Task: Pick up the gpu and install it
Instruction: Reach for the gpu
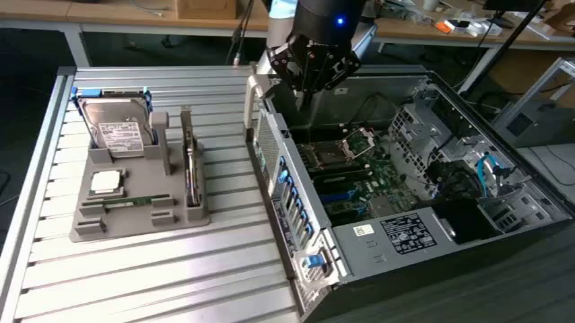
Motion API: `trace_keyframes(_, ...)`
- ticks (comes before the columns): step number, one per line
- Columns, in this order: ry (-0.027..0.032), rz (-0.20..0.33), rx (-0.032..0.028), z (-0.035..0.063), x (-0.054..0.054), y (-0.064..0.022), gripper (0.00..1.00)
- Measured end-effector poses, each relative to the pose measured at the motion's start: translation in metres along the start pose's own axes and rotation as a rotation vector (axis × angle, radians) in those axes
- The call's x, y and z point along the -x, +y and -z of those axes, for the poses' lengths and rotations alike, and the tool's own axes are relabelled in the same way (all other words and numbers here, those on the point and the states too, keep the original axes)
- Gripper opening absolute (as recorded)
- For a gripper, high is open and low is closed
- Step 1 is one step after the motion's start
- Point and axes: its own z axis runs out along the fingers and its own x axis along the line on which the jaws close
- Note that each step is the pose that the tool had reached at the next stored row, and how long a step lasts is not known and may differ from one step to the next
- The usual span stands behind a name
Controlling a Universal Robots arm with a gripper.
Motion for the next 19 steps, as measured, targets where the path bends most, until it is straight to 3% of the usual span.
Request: trace_keyframes(19, 0.0, 0.0, 0.0, 0.0007, -0.024, -0.0018, 0.11)
